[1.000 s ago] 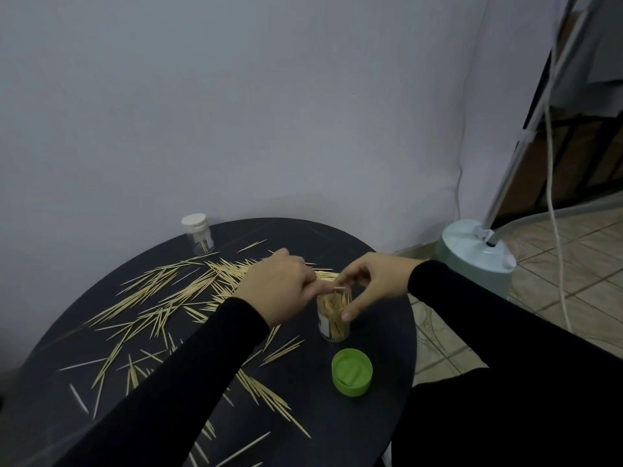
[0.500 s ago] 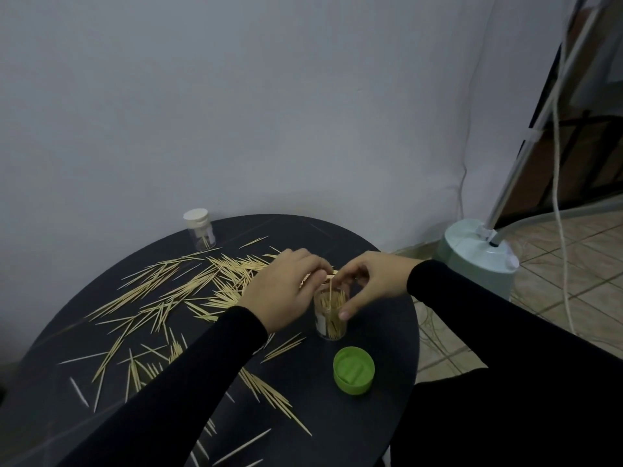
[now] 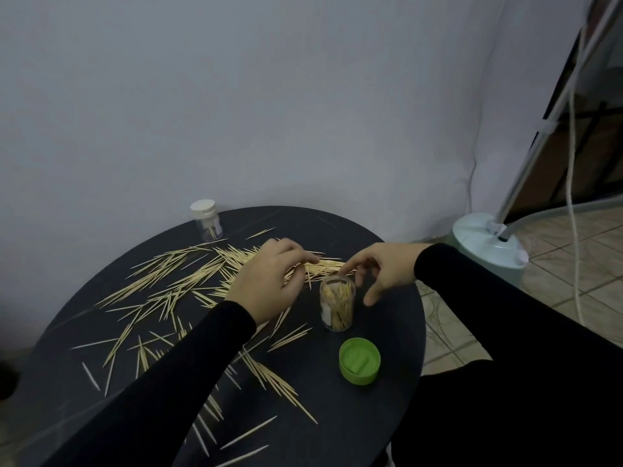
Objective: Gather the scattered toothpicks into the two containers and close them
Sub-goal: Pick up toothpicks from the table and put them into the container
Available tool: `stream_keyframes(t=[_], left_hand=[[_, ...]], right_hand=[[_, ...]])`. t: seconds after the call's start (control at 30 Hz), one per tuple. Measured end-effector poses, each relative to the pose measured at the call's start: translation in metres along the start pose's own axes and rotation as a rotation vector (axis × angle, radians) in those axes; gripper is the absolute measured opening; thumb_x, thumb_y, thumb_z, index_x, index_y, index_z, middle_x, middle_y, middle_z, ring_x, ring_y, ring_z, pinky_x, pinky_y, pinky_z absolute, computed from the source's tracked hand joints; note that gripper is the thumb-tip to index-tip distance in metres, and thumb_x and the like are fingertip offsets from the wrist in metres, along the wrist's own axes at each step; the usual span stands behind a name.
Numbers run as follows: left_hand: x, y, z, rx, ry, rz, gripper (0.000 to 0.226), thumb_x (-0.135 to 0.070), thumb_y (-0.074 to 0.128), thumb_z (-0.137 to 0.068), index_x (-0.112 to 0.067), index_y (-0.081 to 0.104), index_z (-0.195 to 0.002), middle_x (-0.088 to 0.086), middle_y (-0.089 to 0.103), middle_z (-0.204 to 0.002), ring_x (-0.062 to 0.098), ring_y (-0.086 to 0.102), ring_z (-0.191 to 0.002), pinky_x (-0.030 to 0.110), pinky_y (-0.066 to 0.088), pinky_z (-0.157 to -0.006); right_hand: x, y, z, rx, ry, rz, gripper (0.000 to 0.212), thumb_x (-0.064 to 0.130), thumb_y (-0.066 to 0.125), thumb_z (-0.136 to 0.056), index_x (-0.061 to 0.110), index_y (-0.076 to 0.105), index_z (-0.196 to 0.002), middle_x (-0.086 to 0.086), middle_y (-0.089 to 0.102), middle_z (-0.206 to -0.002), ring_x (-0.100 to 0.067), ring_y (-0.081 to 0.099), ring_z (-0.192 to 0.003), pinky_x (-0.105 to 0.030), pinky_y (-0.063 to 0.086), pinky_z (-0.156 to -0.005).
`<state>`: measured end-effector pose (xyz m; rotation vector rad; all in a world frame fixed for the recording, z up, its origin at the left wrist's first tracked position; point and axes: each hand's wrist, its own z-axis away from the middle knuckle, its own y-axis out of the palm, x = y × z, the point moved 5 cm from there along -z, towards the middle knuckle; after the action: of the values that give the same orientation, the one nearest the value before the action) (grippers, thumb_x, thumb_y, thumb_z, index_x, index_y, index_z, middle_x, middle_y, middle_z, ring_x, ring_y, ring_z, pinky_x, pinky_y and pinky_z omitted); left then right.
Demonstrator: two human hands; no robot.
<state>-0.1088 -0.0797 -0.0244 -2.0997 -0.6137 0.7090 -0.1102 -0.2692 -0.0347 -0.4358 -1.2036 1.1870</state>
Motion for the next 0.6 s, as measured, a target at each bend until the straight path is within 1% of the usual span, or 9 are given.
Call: stream_keyframes(t=[0.07, 0.13, 0.2, 0.27, 0.33, 0.37, 0.43, 0.5, 0.6], left_hand=[[0.017, 0.007, 0.0, 0.147, -0.125, -0.061, 0.023, -0.037, 0.053, -0.093, -0.031, 0.063, -0.113, -0.012, 0.055, -0.107, 0.004, 0.047, -0.1, 0.024, 0.041, -0.089], [0.031, 0.015, 0.005, 0.311, -0.241, -0.122, 0.031, -0.047, 0.055, -0.09, -0.032, 0.059, -0.116, -0.011, 0.055, -0.111, 0.004, 0.048, -0.102, 0.026, 0.044, -0.093], [0.04, 0.022, 0.01, 0.384, -0.319, -0.156, 0.04, -0.052, 0.057, -0.087, -0.032, 0.056, -0.121, -0.008, 0.052, -0.119, 0.007, 0.047, -0.109, 0.029, 0.045, -0.097], [0.043, 0.028, 0.014, 0.383, -0.338, -0.21, 0.045, -0.052, 0.057, -0.087, -0.033, 0.052, -0.127, -0.008, 0.049, -0.127, 0.01, 0.044, -0.118, 0.031, 0.043, -0.1], [0.044, 0.03, 0.014, 0.314, -0.34, -0.248, 0.041, -0.047, 0.055, -0.091, -0.032, 0.052, -0.128, -0.008, 0.049, -0.129, 0.011, 0.043, -0.119, 0.029, 0.042, -0.098], [0.045, 0.031, 0.013, 0.277, -0.343, -0.256, 0.037, -0.043, 0.052, -0.093, -0.031, 0.052, -0.128, -0.008, 0.05, -0.128, 0.011, 0.044, -0.117, 0.027, 0.043, -0.095], [0.046, 0.033, 0.009, 0.229, -0.344, -0.272, 0.034, -0.038, 0.05, -0.095, -0.029, 0.053, -0.127, -0.007, 0.051, -0.126, 0.012, 0.046, -0.114, 0.027, 0.044, -0.092], [0.048, 0.035, 0.004, 0.217, -0.354, -0.286, 0.035, -0.037, 0.05, -0.095, -0.027, 0.051, -0.129, -0.005, 0.051, -0.126, 0.013, 0.046, -0.115, 0.029, 0.045, -0.092], [0.057, 0.037, -0.006, 0.275, -0.374, -0.315, 0.041, -0.04, 0.05, -0.095, -0.024, 0.049, -0.133, -0.002, 0.051, -0.129, 0.017, 0.047, -0.119, 0.033, 0.044, -0.095]], right_hand=[[0.0, 0.001, -0.008, -0.036, 0.01, 0.033, 0.046, 0.016, 0.075, -0.082, 0.026, 0.06, -0.124, 0.005, 0.065, -0.099, -0.001, 0.05, -0.071, -0.015, 0.035, -0.064], [0.002, 0.002, -0.017, -0.11, 0.005, 0.077, 0.035, 0.024, 0.071, -0.086, 0.023, 0.063, -0.12, 0.009, 0.063, -0.094, -0.004, 0.054, -0.081, -0.017, 0.038, -0.07], [0.005, 0.003, -0.029, -0.186, 0.01, 0.133, 0.03, 0.033, 0.067, -0.088, 0.025, 0.064, -0.116, 0.01, 0.059, -0.097, -0.01, 0.056, -0.096, -0.022, 0.044, -0.081], [0.006, 0.005, -0.04, -0.245, 0.025, 0.205, 0.034, 0.042, 0.066, -0.087, 0.028, 0.063, -0.117, 0.007, 0.057, -0.109, -0.013, 0.055, -0.107, -0.031, 0.046, -0.093], [0.008, 0.007, -0.051, -0.294, 0.023, 0.295, 0.041, 0.049, 0.065, -0.085, 0.03, 0.06, -0.122, 0.005, 0.054, -0.122, -0.015, 0.052, -0.113, -0.039, 0.04, -0.103], [0.009, 0.007, -0.056, -0.311, 0.015, 0.337, 0.044, 0.05, 0.064, -0.086, 0.032, 0.058, -0.125, 0.005, 0.052, -0.128, -0.016, 0.051, -0.117, -0.041, 0.035, -0.105], [0.012, 0.008, -0.064, -0.331, -0.001, 0.404, 0.048, 0.049, 0.061, -0.088, 0.033, 0.053, -0.132, 0.006, 0.048, -0.138, -0.017, 0.046, -0.125, -0.043, 0.029, -0.107], [0.015, 0.009, -0.072, -0.346, -0.019, 0.455, 0.05, 0.047, 0.058, -0.091, 0.033, 0.048, -0.137, 0.006, 0.046, -0.143, -0.018, 0.043, -0.129, -0.044, 0.027, -0.107], [0.02, 0.01, -0.08, -0.364, -0.043, 0.499, 0.049, 0.048, 0.055, -0.092, 0.033, 0.047, -0.138, 0.007, 0.048, -0.142, -0.017, 0.043, -0.129, -0.043, 0.026, -0.106]])
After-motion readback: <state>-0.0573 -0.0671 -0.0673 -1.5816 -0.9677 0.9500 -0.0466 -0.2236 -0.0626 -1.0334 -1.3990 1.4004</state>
